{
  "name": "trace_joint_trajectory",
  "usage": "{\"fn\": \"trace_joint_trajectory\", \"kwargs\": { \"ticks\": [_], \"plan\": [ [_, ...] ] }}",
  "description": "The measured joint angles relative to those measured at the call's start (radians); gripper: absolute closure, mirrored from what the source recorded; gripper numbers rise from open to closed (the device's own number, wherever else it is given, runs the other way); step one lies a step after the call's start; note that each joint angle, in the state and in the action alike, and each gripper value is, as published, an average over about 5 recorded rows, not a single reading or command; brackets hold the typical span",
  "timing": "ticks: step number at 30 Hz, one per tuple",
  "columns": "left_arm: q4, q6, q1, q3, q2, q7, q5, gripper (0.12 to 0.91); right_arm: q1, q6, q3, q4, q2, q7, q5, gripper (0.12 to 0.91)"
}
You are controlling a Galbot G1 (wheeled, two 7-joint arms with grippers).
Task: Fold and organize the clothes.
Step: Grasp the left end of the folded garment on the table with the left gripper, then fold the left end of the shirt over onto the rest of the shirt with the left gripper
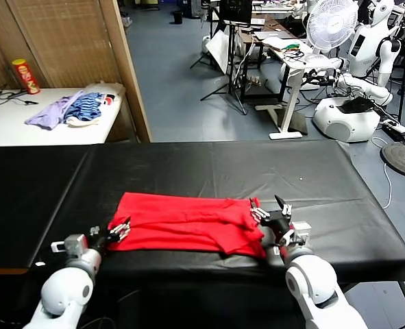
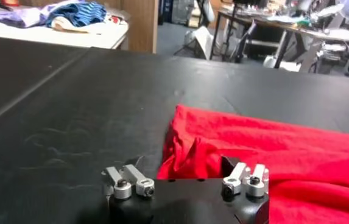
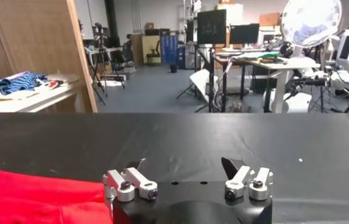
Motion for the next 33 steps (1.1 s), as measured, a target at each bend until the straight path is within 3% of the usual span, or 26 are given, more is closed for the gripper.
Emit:
{"fn": "trace_joint_trajectory", "kwargs": {
  "ticks": [6,9,16,20,26,30,33],
  "plan": [
    [-0.005,0.001,-0.002,0.005,-0.013,-0.002,0.039,0.842,-0.011,0.007,0.002,0.013,0.007,0.001,-0.021,0.227],
    [0.001,-0.025,0.002,0.006,-0.003,0.007,0.148,0.869,-0.018,0.0,0.007,0.027,0.008,0.008,-0.025,0.227],
    [0.012,-0.123,0.045,-0.05,0.086,0.025,0.537,0.868,-0.049,-0.011,0.018,0.079,0.013,0.015,-0.033,0.227],
    [-0.012,-0.135,0.081,-0.094,0.154,0.026,0.624,0.868,-0.068,-0.006,0.022,0.094,0.024,0.014,-0.044,0.227],
    [-0.117,-0.064,0.082,-0.049,0.159,0.005,0.548,0.868,-0.091,-0.003,0.039,0.104,0.032,0.013,-0.062,0.227],
    [-0.201,-0.014,0.051,0.062,0.116,-0.002,0.394,0.868,-0.106,-0.005,0.052,0.111,0.041,0.014,-0.076,0.227],
    [-0.233,0.027,0.022,0.16,0.072,-0.026,0.268,0.868,-0.117,-0.005,0.061,0.113,0.048,0.014,-0.087,0.227]
  ]
}}
